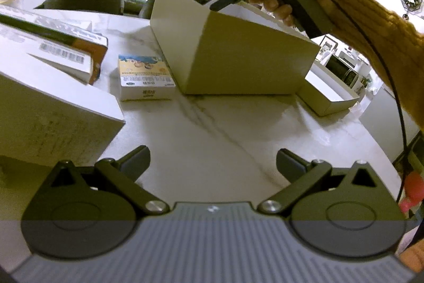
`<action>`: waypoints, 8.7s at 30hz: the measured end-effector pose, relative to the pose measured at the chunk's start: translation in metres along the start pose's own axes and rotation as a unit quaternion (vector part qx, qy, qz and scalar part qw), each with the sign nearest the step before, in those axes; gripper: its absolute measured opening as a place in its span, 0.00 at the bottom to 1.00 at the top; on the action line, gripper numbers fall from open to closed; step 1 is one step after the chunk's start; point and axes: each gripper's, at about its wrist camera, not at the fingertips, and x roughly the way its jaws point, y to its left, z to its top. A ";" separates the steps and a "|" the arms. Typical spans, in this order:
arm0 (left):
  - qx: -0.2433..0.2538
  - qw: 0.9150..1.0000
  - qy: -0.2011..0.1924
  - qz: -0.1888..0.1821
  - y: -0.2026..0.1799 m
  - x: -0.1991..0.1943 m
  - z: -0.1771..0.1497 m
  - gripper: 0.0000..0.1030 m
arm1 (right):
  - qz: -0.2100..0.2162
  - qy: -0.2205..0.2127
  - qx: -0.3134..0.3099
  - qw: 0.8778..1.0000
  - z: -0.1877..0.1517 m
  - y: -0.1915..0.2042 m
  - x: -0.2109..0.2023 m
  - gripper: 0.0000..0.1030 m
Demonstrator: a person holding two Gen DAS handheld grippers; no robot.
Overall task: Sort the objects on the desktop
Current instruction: 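Withdraw the right tool from the lid toward the medicine boxes, then move the right tool over the white red-bear box and light blue box, then close the right gripper on the light blue box and lift it, then carry the light blue box with the right gripper toward the lid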
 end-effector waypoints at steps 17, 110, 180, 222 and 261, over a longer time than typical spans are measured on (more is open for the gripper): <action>0.008 0.998 -0.048 0.049 0.009 -0.061 -0.004 1.00 | 0.005 -0.064 0.077 0.995 -0.018 0.009 -0.059 0.66; -0.245 0.969 -0.036 0.009 0.233 -0.029 0.108 1.00 | 0.167 0.071 -0.207 0.961 0.030 0.195 0.056 0.87; -0.116 0.985 -0.065 -0.113 0.106 -0.061 0.108 1.00 | 0.198 0.055 -0.019 0.978 -0.088 0.137 -0.093 0.85; -0.177 0.983 0.047 -0.028 0.060 -0.012 0.056 0.40 | 0.313 0.034 0.238 0.919 -0.183 0.104 -0.062 0.77; -0.205 0.964 0.091 -0.141 0.010 0.027 0.055 0.47 | 0.190 -0.027 0.138 0.972 -0.193 0.088 -0.128 0.62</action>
